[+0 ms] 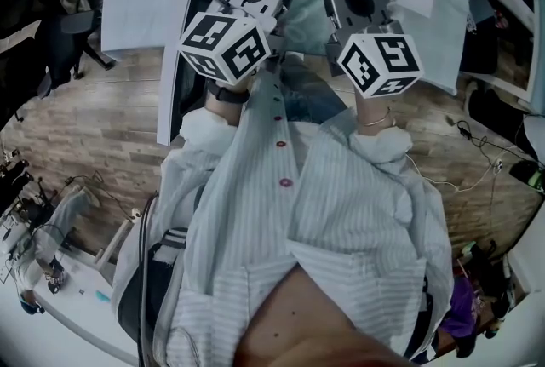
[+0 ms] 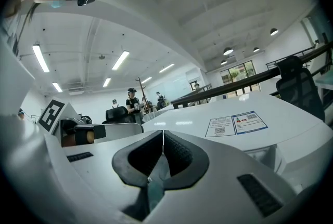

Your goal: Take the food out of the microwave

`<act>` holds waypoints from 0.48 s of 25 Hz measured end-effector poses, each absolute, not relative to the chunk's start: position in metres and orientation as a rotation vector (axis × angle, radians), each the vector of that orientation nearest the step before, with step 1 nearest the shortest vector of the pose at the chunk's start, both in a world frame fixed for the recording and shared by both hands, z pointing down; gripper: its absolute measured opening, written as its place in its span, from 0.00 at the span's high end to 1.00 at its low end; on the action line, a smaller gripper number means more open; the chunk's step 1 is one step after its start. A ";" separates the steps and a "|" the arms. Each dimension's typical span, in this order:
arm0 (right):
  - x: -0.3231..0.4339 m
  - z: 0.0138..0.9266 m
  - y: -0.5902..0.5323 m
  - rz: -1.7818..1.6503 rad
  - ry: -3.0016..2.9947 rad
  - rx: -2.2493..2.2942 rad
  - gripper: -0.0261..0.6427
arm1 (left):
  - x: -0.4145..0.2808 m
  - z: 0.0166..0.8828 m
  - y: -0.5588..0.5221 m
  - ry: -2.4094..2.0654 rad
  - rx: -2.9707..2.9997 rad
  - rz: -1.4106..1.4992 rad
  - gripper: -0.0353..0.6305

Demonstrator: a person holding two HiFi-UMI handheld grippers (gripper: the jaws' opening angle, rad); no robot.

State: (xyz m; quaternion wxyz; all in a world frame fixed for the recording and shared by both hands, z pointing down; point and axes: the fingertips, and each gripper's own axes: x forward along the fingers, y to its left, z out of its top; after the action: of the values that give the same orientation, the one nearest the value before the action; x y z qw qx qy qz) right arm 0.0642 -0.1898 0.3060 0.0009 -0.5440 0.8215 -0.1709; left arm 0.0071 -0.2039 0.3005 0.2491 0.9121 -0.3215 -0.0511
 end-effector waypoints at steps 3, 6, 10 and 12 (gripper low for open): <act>0.066 0.313 -0.190 -0.556 2.575 -1.711 0.91 | 0.007 0.309 -0.204 -0.881 2.475 -0.125 0.94; 0.069 0.320 -0.189 -0.589 2.556 -1.714 0.91 | 0.005 0.319 -0.203 -0.882 2.467 -0.100 0.94; 0.068 0.333 -0.190 -0.654 2.534 -1.708 0.91 | 0.001 0.333 -0.203 -0.887 2.436 -0.074 0.94; 0.067 0.342 -0.189 -0.686 2.529 -1.707 0.91 | 0.000 0.341 -0.203 -0.886 2.418 -0.059 0.94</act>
State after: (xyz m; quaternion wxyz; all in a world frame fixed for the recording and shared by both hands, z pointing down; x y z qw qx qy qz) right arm 0.0672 -0.1893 0.3417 0.0071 -0.5458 0.8087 -0.2192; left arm 0.0000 -0.2026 0.3409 0.2793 0.9014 -0.3302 -0.0220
